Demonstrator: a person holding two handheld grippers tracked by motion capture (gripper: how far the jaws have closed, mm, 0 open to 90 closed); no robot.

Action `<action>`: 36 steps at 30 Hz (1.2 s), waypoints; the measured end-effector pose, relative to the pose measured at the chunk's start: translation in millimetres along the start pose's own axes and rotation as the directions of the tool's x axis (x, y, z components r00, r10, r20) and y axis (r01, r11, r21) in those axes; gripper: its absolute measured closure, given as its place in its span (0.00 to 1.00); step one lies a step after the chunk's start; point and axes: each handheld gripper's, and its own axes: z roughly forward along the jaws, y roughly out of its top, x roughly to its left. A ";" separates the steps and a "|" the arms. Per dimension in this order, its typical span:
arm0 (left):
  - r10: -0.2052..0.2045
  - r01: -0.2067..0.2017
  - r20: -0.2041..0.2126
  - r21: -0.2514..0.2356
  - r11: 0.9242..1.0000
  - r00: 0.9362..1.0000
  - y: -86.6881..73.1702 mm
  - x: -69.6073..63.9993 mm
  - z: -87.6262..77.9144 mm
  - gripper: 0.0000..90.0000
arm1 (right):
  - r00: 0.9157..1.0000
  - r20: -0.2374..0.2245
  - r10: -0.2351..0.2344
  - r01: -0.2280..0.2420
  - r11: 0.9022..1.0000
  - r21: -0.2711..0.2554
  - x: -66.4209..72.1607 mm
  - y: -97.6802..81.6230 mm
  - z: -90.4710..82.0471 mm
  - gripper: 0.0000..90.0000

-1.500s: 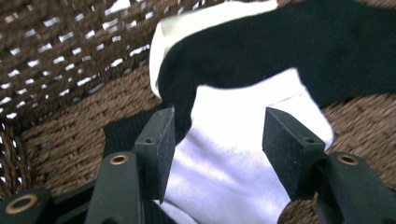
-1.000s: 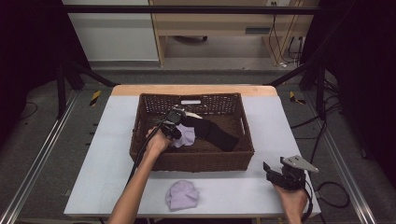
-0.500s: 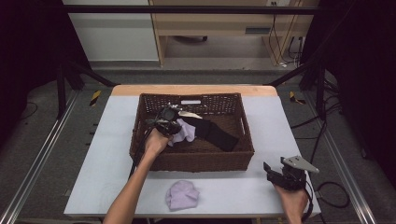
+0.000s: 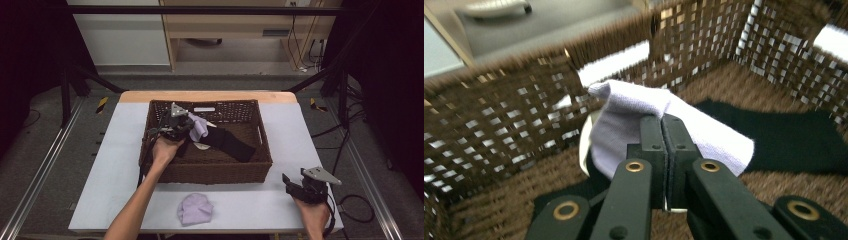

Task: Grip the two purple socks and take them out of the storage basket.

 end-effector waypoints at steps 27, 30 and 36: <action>0.109 -0.062 0.113 -0.356 0.932 0.988 5.0 -26.4 -126.4 0.98 | 1.000 0.007 0.000 0.000 1.000 0.005 -0.1 -0.4 0.2 0.32; 0.119 -0.069 0.117 -0.364 0.929 0.986 2.7 -28.3 -138.4 0.98 | 1.000 0.008 0.002 -0.002 1.000 0.005 -0.2 -0.3 0.0 0.32; 0.143 -0.085 0.125 -0.384 0.920 0.982 -4.4 -33.5 -160.1 0.98 | 1.000 0.010 0.001 -0.001 1.000 0.007 -0.1 -0.5 -0.3 0.32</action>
